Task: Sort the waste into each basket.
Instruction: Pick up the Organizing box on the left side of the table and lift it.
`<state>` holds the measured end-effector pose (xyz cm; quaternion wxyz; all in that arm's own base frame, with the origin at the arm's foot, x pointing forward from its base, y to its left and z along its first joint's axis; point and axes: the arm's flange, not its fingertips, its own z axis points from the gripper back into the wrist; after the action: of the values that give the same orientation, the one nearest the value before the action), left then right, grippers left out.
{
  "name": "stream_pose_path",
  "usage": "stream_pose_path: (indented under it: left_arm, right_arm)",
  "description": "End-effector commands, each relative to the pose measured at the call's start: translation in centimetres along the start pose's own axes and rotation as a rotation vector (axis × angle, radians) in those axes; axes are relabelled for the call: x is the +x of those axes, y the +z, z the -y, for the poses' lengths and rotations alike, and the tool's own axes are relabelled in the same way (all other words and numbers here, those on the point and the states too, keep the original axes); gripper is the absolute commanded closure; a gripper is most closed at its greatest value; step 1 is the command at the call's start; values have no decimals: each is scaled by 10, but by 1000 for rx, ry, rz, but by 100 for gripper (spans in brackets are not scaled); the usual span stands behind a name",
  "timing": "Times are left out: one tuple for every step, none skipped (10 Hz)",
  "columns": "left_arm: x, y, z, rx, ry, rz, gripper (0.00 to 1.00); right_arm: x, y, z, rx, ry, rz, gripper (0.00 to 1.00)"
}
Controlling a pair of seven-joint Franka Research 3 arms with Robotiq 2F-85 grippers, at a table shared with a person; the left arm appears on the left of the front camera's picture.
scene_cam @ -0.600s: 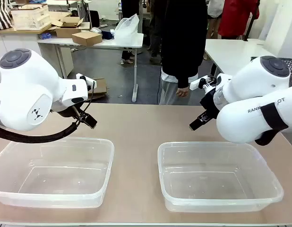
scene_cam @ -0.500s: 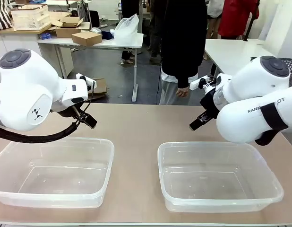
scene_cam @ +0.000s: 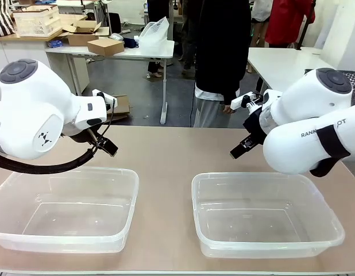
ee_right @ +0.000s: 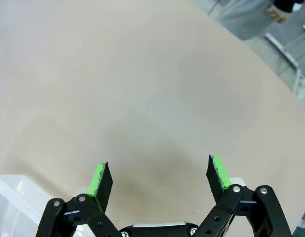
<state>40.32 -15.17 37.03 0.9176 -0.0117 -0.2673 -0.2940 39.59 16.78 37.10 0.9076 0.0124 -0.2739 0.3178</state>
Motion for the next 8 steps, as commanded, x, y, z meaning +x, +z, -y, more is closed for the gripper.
stream_pose_path:
  left_arm:
    - [0, 0, 0, 0, -1, 0, 0]
    - [0, 0, 0, 0, -1, 0, 0]
    - [0, 0, 0, 0, -1, 0, 0]
    - [0, 0, 0, 0, -1, 0, 0]
    - [0, 0, 0, 0, -1, 0, 0]
    - [0, 0, 0, 0, -1, 0, 0]
    - [0, 0, 0, 0, 0, 0, 0]
    - [11, 32, -3, -13, -5, 45, 0]
  right_arm:
    - [0, 0, 0, 0, 0, 0, 0]
    - [0, 0, 0, 0, 0, 0, 0]
    - [0, 0, 0, 0, 0, 0, 0]
    - [0, 0, 0, 0, 0, 0, 0]
    - [0, 0, 0, 0, 0, 0, 0]
    - [0, 0, 0, 0, 0, 0, 0]
    - [0, 22, 4, -16, -28, -20, 0]
    - [3, 70, 0, -28, -76, -13, 0]
